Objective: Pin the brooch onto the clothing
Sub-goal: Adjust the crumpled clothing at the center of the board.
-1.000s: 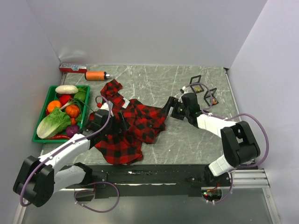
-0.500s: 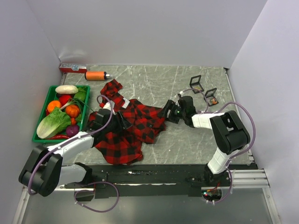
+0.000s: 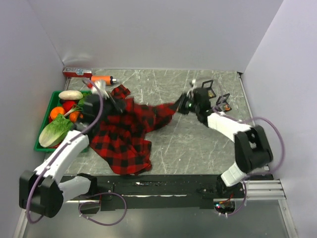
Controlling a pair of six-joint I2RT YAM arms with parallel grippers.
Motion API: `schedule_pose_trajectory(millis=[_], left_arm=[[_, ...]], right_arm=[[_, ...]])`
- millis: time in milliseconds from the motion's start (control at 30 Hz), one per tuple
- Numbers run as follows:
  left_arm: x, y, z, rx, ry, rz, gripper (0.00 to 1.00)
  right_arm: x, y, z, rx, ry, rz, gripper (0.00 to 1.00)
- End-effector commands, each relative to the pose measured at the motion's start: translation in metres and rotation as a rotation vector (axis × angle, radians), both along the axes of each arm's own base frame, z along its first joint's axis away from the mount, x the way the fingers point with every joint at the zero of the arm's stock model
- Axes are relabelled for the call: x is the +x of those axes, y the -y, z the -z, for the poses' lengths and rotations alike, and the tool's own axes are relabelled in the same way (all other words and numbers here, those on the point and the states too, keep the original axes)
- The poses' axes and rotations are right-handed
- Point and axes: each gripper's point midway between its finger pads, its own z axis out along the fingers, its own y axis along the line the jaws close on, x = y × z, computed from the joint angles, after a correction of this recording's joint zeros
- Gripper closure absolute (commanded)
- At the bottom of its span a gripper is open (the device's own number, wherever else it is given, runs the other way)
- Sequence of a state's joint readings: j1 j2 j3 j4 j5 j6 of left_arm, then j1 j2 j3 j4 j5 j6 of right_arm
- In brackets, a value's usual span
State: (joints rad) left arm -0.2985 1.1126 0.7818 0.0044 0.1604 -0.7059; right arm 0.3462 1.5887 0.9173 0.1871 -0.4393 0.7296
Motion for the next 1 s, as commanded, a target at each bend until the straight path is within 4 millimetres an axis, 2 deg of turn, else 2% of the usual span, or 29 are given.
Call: schedule_pose_trajectory(millis=[0, 33, 67, 100, 133, 167, 233, 267, 300, 400, 500, 700, 833, 967], left_arm=[[0.007, -0.028, -0.152, 0.085, 0.412, -0.072, 0.99], [0.005, -0.035, -0.179, 0.095, 0.457, -0.099, 0.99], [0.003, -0.039, -0.191, 0.118, 0.484, -0.108, 0.99], [-0.001, -0.044, -0.206, 0.123, 0.516, -0.126, 0.99], [-0.005, -0.048, -0.229, 0.118, 0.566, -0.147, 0.99], [-0.01, -0.05, -0.243, 0.124, 0.604, -0.152, 0.99], [-0.027, -0.056, -0.281, 0.104, 0.699, -0.167, 0.99], [-0.034, -0.056, -0.294, 0.1, 0.734, -0.162, 0.99], [-0.047, -0.058, -0.316, 0.082, 0.792, -0.163, 0.99], [-0.072, -0.058, -0.353, 0.062, 0.884, -0.136, 0.99], [-0.093, -0.059, -0.376, 0.048, 0.94, -0.115, 0.99], [-0.122, -0.064, -0.399, 0.06, 1.011, -0.104, 0.99], [-0.129, -0.064, -0.398, 0.063, 1.012, -0.094, 0.99], [-0.12, -0.061, -0.386, 0.06, 0.978, -0.088, 0.99]], right_arm=[[0.01, 0.017, -0.167, -0.012, 0.395, 0.044, 1.0], [0.002, 0.023, -0.193, -0.017, 0.447, 0.065, 1.0], [-0.002, 0.027, -0.221, -0.016, 0.496, 0.082, 1.0], [-0.007, 0.032, -0.238, -0.029, 0.54, 0.089, 1.0], [-0.018, 0.037, -0.262, -0.021, 0.593, 0.101, 1.0], [-0.024, 0.042, -0.286, -0.018, 0.635, 0.121, 1.0], [-0.042, 0.05, -0.32, -0.015, 0.713, 0.13, 1.0], [-0.05, 0.054, -0.338, -0.011, 0.744, 0.138, 1.0], [-0.06, 0.058, -0.353, -0.007, 0.782, 0.142, 1.0], [-0.084, 0.068, -0.387, 0.012, 0.866, 0.162, 1.0], [-0.107, 0.08, -0.41, 0.028, 0.933, 0.191, 1.0], [-0.135, 0.098, -0.43, 0.026, 1.003, 0.231, 1.0], [-0.144, 0.1, -0.435, 0.027, 1.018, 0.223, 1.0], [-0.141, 0.095, -0.43, 0.037, 1.001, 0.203, 1.0]])
